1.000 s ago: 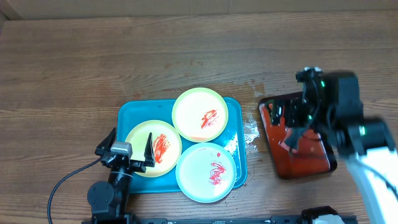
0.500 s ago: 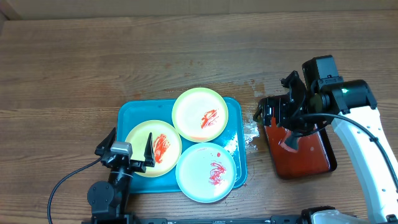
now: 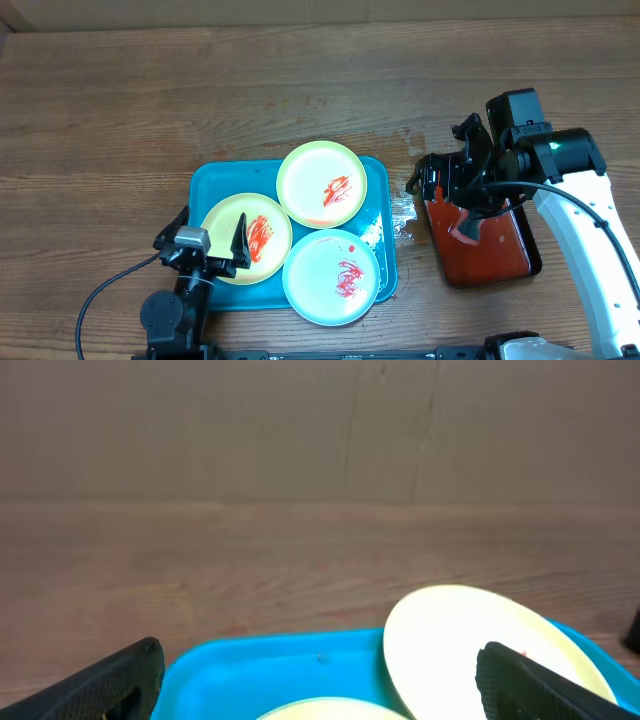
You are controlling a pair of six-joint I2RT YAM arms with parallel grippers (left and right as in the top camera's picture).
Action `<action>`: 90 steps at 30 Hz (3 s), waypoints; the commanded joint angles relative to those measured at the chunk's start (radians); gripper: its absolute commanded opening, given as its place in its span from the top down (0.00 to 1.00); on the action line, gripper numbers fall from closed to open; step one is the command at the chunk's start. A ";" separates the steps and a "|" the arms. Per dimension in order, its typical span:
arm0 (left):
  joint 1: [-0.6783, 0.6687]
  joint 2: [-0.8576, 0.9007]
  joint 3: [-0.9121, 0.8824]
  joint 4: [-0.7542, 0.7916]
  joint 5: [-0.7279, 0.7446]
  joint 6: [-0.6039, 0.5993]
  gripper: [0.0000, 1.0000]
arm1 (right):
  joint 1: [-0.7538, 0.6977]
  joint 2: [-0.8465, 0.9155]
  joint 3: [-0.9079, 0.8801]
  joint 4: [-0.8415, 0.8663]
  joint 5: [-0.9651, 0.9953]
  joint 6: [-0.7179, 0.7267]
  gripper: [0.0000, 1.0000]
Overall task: Clean dirty plates on tray and stack at the side
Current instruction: 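Move the right gripper over the black tray toward the sponge, then lower the right gripper and grasp the green-and-pink sponge in the water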
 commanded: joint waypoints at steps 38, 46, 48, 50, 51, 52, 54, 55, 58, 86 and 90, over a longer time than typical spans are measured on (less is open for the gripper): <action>0.003 1.405 1.091 -0.865 0.048 -0.016 0.00 | 0.004 -0.005 0.028 -0.113 0.467 0.420 0.00; 0.003 1.432 1.091 -0.879 0.127 -0.015 0.25 | 0.004 -0.005 0.028 -0.027 0.468 0.419 0.00; 0.003 1.432 1.091 -0.872 0.126 -0.015 0.23 | 0.004 -0.005 0.028 -0.017 0.467 0.419 0.00; 0.003 1.432 1.091 -0.871 0.124 -0.015 0.00 | 0.004 -0.005 0.028 -0.026 0.467 0.419 0.00; 0.003 1.432 1.091 -0.874 0.125 -0.015 0.00 | 0.004 -0.005 0.028 -0.023 0.467 0.420 0.00; 0.003 1.432 1.091 -0.879 0.124 -0.015 0.00 | 0.004 -0.005 0.028 -0.007 0.467 0.419 0.00; 0.003 1.432 1.091 -0.883 0.132 -0.016 0.00 | 0.004 -0.005 0.028 0.013 0.465 0.420 0.00; 0.003 1.432 1.091 -0.883 0.145 -0.015 0.00 | 0.004 -0.005 0.028 0.017 0.446 0.420 0.00; 0.003 1.432 1.091 -0.895 0.159 -0.033 0.00 | 0.006 -0.005 0.021 -0.004 0.399 0.420 0.00; 0.003 1.432 1.091 -0.882 0.159 -0.025 0.10 | -0.081 0.101 -0.335 0.399 0.531 0.489 0.21; 0.003 1.432 1.091 -0.882 0.140 -0.026 0.11 | -0.085 0.179 -0.335 0.433 0.532 0.469 0.32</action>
